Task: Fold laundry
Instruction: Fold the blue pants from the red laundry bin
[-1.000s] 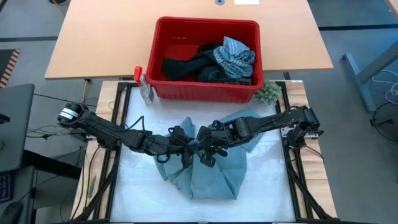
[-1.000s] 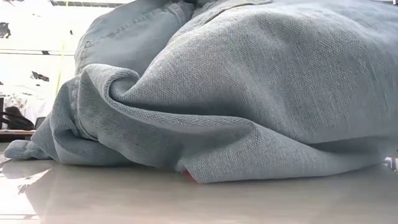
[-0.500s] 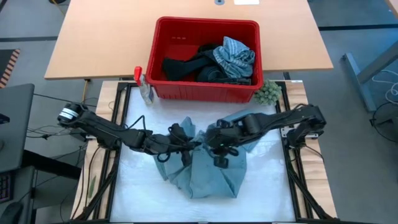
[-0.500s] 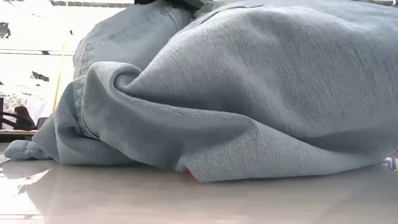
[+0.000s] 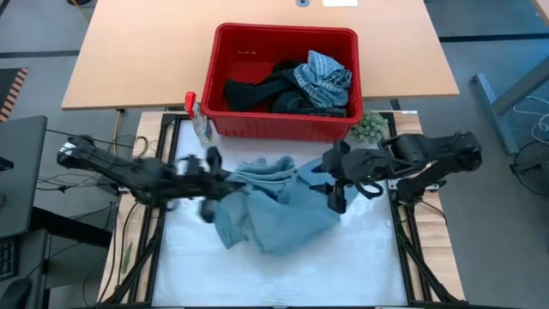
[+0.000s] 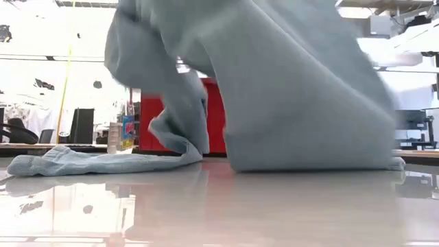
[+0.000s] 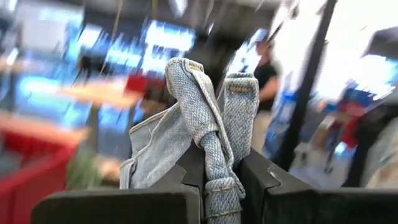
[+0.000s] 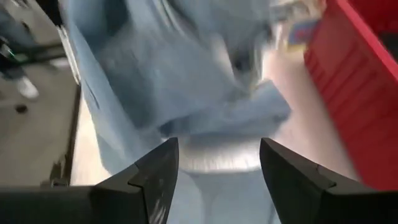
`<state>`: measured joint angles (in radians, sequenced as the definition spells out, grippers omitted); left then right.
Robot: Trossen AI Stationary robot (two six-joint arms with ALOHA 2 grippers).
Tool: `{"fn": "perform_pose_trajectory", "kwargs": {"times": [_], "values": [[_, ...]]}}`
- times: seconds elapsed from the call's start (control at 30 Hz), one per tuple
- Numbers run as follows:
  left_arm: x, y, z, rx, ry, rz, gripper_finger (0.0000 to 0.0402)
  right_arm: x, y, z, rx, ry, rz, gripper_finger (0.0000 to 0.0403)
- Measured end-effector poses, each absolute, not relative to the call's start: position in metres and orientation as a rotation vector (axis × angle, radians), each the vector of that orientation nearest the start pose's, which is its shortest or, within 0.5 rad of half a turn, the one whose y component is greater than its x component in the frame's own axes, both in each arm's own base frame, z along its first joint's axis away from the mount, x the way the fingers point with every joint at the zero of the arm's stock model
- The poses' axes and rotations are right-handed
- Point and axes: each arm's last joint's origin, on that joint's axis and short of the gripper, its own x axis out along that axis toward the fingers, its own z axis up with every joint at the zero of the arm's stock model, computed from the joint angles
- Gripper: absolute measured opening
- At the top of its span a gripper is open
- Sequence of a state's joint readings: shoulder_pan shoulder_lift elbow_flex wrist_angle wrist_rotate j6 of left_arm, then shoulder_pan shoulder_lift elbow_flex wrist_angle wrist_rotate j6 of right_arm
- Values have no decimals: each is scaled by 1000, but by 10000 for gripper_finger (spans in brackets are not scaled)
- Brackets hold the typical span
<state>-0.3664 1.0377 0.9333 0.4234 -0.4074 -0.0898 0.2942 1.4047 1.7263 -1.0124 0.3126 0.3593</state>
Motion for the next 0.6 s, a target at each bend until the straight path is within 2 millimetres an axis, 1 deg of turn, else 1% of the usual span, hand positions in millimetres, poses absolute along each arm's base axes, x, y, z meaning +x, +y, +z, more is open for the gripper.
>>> {"fn": "perform_pose_trajectory", "kwargs": {"times": [0.1, 0.23, 0.3, 0.4, 0.6], "values": [[193, -70, 411, -166, -393, -73, 27, 262, 71, 425, 129, 535, -99, 249], [179, -73, 418, -132, -422, -145, 27, 280, 66, 407, 155, 332, -50, 249], [177, -75, 418, -128, -424, -149, 27, 288, 61, 401, 175, 246, -16, 249], [177, -77, 417, -125, -418, -136, 30, 303, 56, 392, 198, 185, 51, 249], [180, -76, 415, -127, -398, -92, 28, 336, 60, 380, 222, 75, 240, 249]]}}
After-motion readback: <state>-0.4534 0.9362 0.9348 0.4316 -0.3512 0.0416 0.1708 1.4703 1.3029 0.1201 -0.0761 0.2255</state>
